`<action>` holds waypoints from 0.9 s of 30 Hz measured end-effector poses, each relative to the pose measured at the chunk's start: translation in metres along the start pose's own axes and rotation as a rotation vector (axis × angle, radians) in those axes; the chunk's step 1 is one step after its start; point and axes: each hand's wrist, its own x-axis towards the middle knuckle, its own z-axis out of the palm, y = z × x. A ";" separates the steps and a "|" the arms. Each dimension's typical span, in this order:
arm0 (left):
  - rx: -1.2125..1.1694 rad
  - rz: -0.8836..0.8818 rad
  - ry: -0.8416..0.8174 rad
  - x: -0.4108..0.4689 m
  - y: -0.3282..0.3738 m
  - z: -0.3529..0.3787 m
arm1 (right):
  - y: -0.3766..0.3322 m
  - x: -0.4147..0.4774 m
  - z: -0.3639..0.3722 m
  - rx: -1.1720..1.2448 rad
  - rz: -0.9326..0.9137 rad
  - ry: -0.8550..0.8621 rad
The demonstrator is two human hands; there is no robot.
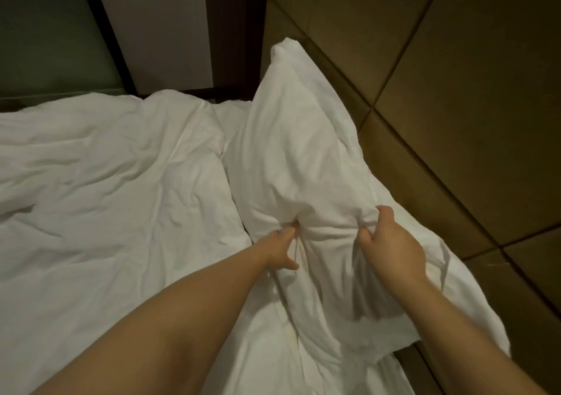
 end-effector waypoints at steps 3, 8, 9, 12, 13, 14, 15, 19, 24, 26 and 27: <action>0.110 0.003 0.004 -0.010 -0.011 -0.008 | -0.001 -0.008 0.022 -0.136 -0.222 0.370; 0.446 -0.067 -0.014 -0.041 -0.046 0.038 | -0.001 -0.087 0.115 0.044 -0.701 0.273; 0.523 -0.077 -0.048 -0.048 -0.053 0.049 | 0.010 -0.106 0.147 0.053 -0.572 0.028; 0.566 -0.220 -0.109 -0.061 -0.075 0.082 | 0.045 -0.165 0.223 0.129 0.057 -0.648; 0.524 -0.297 -0.097 -0.065 -0.081 0.091 | 0.051 -0.180 0.241 0.176 0.142 -0.735; 0.473 -0.368 -0.084 -0.069 -0.087 0.100 | 0.053 -0.190 0.252 0.206 0.165 -0.748; 0.426 -0.421 -0.084 -0.075 -0.090 0.109 | 0.052 -0.195 0.257 0.205 0.132 -0.718; 0.329 -0.317 0.003 -0.087 -0.085 0.132 | 0.089 -0.191 0.229 0.050 0.130 -0.456; 0.401 0.010 0.020 -0.093 -0.027 0.135 | 0.164 -0.206 0.191 -0.069 0.261 -0.319; 0.453 -0.005 0.002 -0.110 -0.026 0.138 | 0.149 -0.195 0.190 -0.079 0.335 -0.332; 0.464 -0.027 -0.002 -0.124 -0.033 0.141 | 0.135 -0.190 0.191 -0.087 0.334 -0.316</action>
